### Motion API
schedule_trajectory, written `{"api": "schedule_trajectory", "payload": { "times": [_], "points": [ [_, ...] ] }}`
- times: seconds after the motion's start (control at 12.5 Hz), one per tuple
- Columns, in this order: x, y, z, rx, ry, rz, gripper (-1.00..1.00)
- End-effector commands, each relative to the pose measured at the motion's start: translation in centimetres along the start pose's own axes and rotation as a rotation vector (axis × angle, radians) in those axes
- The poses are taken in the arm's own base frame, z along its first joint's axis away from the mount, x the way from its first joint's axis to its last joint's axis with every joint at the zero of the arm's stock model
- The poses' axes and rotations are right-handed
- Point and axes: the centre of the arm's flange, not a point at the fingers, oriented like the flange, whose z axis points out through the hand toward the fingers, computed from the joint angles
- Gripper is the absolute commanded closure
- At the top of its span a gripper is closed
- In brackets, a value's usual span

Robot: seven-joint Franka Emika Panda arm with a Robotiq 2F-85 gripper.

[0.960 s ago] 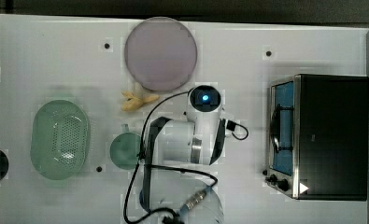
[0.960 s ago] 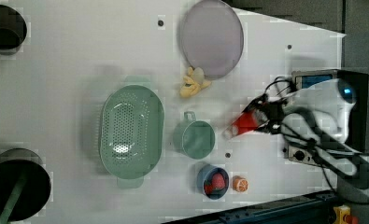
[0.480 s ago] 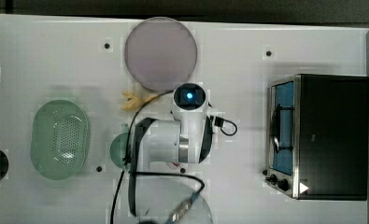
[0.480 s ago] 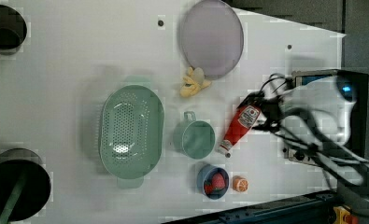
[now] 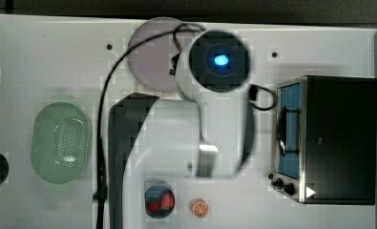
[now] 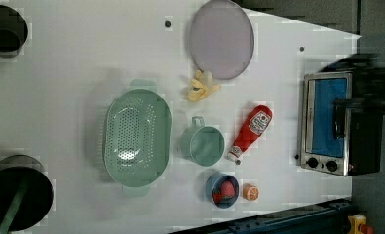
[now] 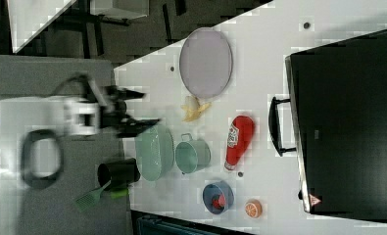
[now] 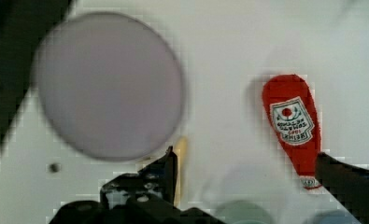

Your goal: Pick Ketchup from oven and place it on table.

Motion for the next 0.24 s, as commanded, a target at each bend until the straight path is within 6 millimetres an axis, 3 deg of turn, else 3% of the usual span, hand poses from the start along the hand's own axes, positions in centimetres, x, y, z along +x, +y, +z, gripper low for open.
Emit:
{"api": "schedule_trajectory", "payload": {
  "times": [0.08, 0.24],
  "points": [
    [0.6, 0.0, -4.7, -0.052, -0.029, 0.039, -1.00],
    [0.3, 0.7, -7.9, -0.115, -0.037, 0.035, -1.00]
  ]
}}
